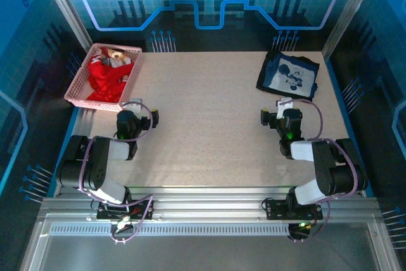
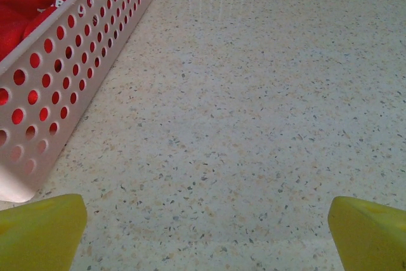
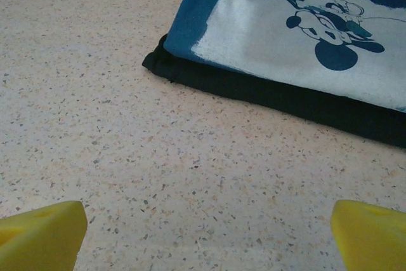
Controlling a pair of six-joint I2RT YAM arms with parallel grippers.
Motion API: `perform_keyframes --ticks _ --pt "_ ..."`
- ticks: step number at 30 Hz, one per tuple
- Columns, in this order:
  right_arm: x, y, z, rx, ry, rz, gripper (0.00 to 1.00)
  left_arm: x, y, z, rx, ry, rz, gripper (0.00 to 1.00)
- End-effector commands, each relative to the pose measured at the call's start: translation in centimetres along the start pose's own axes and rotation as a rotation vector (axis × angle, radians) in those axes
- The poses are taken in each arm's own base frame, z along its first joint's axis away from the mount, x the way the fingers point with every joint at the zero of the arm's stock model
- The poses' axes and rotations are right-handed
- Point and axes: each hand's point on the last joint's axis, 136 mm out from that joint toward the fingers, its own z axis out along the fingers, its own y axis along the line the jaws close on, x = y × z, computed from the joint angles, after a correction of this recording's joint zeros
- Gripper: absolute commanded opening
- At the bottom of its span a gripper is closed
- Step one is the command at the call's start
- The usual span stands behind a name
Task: Fold and stack the t-shirts
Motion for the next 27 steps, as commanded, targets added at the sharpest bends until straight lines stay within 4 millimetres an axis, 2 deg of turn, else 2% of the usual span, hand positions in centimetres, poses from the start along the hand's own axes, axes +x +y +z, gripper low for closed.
perform_keyframes --ticks 1,2,5,8,10,12,14,17,21,23,27 --pt "-1.4 -0.1 0.3 0.010 -0.042 -0.009 1.00 -1.9 -0.3 0.4 0.006 -0.058 -0.020 0.99" --pt "-1.9 -0.2 0.3 0.017 -0.050 -0.010 1.00 -2.2 -0.6 0.3 0.018 -0.055 -0.012 0.99" --pt "-4.4 0.5 -0.8 0.019 0.015 -0.049 1.00 -4.7 -1.5 -0.7 0.017 -0.001 0.023 0.99" --pt "-5.9 0.6 -3.1 0.029 0.128 0.004 1.00 -8.2 -2.0 -2.8 0.008 0.060 -0.061 0.99" --pt "-6.8 1.4 -4.9 -0.022 0.173 0.037 1.00 -10.2 -2.3 -4.2 0.008 0.112 -0.164 0.99" --pt "-7.8 2.5 -6.6 -0.093 0.225 0.042 1.00 -12.9 -3.6 -5.6 0.060 0.176 -0.221 0.99" --pt "-9.1 3.3 -8.2 -0.146 0.277 0.068 1.00 -14.9 -3.5 -6.3 0.039 0.240 -0.264 0.99" --pt "-10.8 5.9 -9.9 -0.280 0.328 0.115 1.00 -16.7 -1.1 -6.1 -0.060 0.345 -0.326 0.99" --pt "-13.0 10.1 -11.4 -0.425 0.364 0.104 1.00 -17.8 3.4 -4.8 -0.157 0.389 -0.414 0.99" --pt "-13.6 12.6 -11.6 -0.498 0.397 0.106 1.00 -17.6 5.8 -3.6 -0.193 0.425 -0.458 0.99" --pt "-14.0 16.8 -11.5 -0.597 0.507 0.101 1.00 -15.4 10.4 0.0 -0.248 0.522 -0.544 0.99"
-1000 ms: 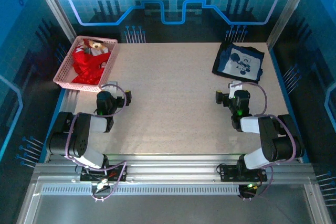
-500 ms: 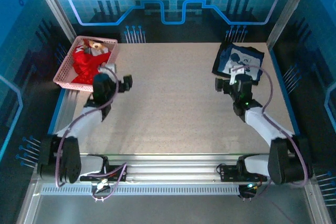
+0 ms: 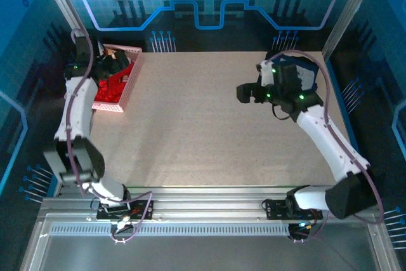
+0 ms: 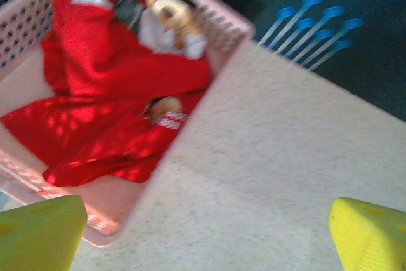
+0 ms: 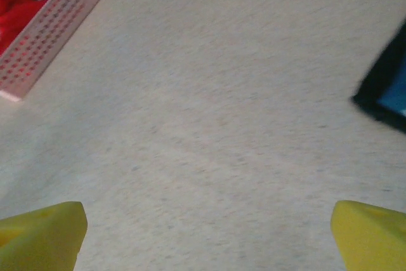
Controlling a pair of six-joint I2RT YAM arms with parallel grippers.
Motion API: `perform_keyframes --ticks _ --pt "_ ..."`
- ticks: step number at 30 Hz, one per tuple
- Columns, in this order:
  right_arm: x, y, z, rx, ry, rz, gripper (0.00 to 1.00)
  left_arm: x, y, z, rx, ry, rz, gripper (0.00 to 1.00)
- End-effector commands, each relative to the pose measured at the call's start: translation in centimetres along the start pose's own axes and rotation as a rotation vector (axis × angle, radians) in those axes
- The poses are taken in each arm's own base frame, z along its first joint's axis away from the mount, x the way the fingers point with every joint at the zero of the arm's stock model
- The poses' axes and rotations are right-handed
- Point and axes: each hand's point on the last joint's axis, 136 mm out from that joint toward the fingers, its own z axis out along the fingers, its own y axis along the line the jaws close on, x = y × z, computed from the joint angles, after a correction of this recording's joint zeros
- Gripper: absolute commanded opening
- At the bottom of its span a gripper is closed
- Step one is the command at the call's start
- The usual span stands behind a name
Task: Fold and stack the t-shirts
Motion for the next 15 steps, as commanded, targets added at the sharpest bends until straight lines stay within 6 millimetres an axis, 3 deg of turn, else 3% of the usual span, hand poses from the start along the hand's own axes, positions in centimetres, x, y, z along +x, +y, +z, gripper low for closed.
perform_keyframes --ticks 1,9,15 --pt "2.1 4.0 1.6 -0.122 0.190 0.042 1.00 2.4 3.6 3.7 -0.055 0.206 -0.096 0.99" --pt "2.6 9.9 4.0 -0.236 0.280 0.008 1.00 3.4 6.5 12.6 -0.107 0.341 -0.184 0.93" --pt "2.8 10.5 4.1 -0.237 0.301 -0.002 1.00 5.4 7.7 16.7 -0.149 0.409 -0.244 0.84"
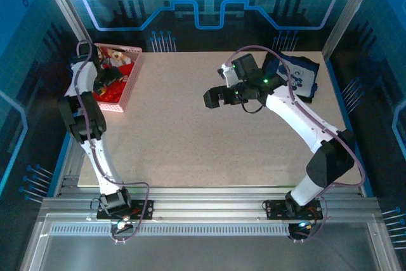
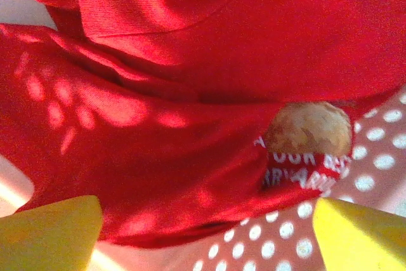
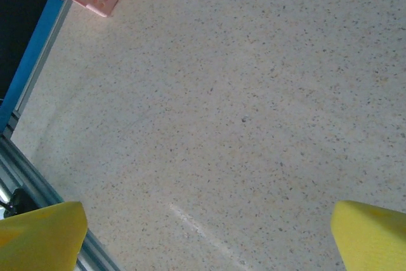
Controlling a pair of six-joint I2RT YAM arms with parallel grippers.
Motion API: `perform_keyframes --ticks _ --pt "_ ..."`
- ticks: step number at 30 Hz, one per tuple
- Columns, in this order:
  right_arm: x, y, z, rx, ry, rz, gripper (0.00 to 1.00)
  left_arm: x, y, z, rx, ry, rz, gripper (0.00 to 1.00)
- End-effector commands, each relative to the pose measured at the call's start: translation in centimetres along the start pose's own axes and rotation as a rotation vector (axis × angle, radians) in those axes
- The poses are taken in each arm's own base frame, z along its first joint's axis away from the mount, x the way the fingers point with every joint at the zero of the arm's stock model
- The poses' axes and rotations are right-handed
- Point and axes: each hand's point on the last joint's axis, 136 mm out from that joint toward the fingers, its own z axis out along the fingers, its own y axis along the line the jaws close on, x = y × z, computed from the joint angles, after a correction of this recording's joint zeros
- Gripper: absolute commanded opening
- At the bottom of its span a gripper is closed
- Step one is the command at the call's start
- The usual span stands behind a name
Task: Fold and stack the t-shirts
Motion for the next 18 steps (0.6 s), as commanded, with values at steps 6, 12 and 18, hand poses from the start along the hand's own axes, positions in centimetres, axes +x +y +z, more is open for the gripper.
perform_keyframes --ticks 6,12,18 --pt "-0.3 1.3 -1.0 -0.034 0.007 0.005 1.00 0.0 0.1 3.4 -0.008 0.046 -0.082 0.75" --pt "-0.6 1.4 -1.2 -0.033 -0.004 0.004 1.00 0.6 -0.6 5.4 0.045 0.098 -0.105 0.35" --pt "-1.0 1.2 -1.5 -0.013 -0.024 0.000 1.00 -3.2 -4.3 -0.9 0.201 -0.054 -0.069 0.00"
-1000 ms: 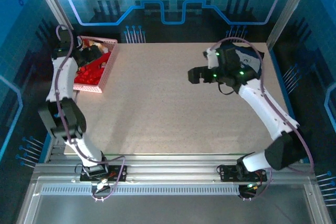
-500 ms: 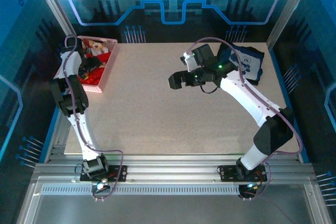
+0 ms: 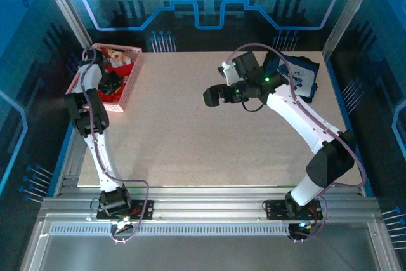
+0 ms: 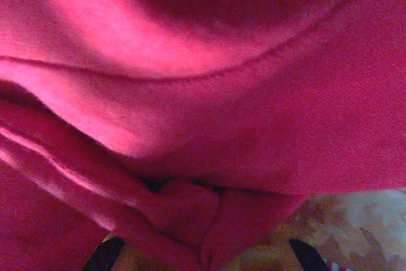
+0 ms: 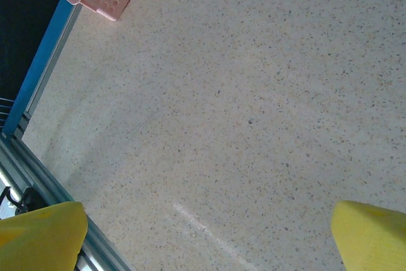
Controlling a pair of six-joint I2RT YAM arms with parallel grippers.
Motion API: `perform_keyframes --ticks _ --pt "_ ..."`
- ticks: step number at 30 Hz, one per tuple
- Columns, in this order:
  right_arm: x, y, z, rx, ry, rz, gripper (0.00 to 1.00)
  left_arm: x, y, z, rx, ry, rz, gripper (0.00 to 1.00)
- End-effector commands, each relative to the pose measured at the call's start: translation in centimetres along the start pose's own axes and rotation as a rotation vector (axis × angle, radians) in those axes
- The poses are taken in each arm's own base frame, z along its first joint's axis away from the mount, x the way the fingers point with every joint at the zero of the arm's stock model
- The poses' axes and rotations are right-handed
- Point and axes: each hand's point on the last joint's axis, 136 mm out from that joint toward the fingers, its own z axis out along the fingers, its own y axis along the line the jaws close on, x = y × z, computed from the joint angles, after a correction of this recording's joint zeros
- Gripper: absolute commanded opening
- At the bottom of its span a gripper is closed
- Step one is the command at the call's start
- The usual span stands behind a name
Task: Fold and stack the t-shirts
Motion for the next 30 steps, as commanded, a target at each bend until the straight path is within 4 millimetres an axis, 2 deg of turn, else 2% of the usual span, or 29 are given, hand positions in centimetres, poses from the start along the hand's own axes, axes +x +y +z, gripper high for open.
perform_keyframes --ticks 1,5,9,10,13,16,19,22,24,26,30 --pt "-0.5 0.5 -0.8 0.005 -0.020 -0.002 1.00 -3.6 -5.4 -8.6 0.192 -0.183 0.052 0.00" --pt "-0.6 0.1 -0.5 0.020 -0.029 0.007 1.00 -5.5 -8.7 -18.4 0.288 -0.362 0.135 0.00" --pt "-0.8 -0.6 -0.1 0.030 -0.041 0.032 1.00 -5.2 -12.2 -28.0 0.425 -0.495 0.202 0.00" --pt "-0.9 -0.8 0.0 0.028 -0.045 0.040 1.00 -4.8 -13.3 -30.6 0.474 -0.527 0.218 0.00" --pt "-1.3 -1.2 0.4 0.025 -0.062 0.061 1.00 -2.6 -16.9 -36.7 0.613 -0.586 0.298 0.00" --pt "-2.0 -1.8 0.7 0.022 -0.085 0.092 1.00 0.6 -20.8 -43.1 0.796 -0.629 0.382 0.00" --pt "-2.7 -2.4 0.9 0.015 -0.114 0.127 1.00 3.9 -24.2 -48.4 1.002 -0.638 0.430 0.00" --pt "-3.4 -3.1 0.5 0.032 -0.152 0.149 1.00 7.8 -27.4 -52.5 1.194 -0.610 0.490 0.00" --pt "-3.6 -3.8 0.1 0.049 -0.175 0.169 1.00 10.6 -29.2 -54.2 1.289 -0.574 0.540 0.00" --pt "-3.6 -4.7 -0.6 0.068 -0.200 0.195 1.00 13.1 -30.6 -54.7 1.352 -0.519 0.572 0.00" --pt "-2.9 -7.1 -2.2 0.111 -0.252 0.272 1.00 17.6 -33.1 -53.7 1.396 -0.404 0.633 0.00"
